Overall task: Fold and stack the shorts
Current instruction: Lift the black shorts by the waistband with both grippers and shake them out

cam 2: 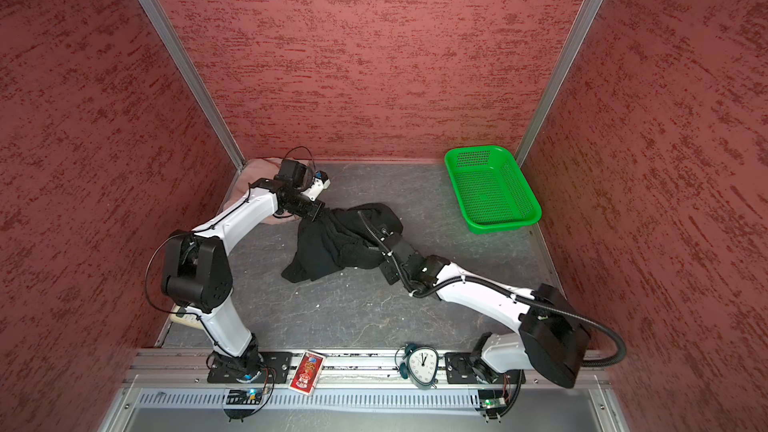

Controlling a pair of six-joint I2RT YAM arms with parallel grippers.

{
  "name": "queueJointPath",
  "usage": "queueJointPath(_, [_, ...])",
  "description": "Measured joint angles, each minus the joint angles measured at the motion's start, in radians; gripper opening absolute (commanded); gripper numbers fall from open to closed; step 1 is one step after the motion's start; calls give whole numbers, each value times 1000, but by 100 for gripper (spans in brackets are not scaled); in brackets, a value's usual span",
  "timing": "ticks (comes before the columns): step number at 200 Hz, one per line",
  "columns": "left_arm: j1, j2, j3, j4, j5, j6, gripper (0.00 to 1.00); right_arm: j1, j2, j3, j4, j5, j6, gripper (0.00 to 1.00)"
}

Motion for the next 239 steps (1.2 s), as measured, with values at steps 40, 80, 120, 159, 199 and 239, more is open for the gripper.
queueJointPath(40, [-3, -253, 84, 34, -33, -14, 0, -114, -112, 156, -50, -19, -64, 0])
queueJointPath(80, [-5, -504, 126, 150, 53, -2, 0, -131, -119, 349, -86, -22, -166, 0])
queueJointPath(120, [-5, -501, 288, 61, 148, 21, 0, -137, -119, 524, -147, -22, -262, 0])
queueJointPath(159, [-5, -528, 327, -42, 53, 14, 0, -146, -148, 631, -180, -13, -320, 0])
queueJointPath(199, [-11, -633, 285, -95, 5, -26, 0, -150, -192, 703, -249, -34, -324, 0])
queueJointPath(239, [-16, -663, 344, -167, -15, -75, 0, -149, -224, 735, -333, -105, -303, 0])
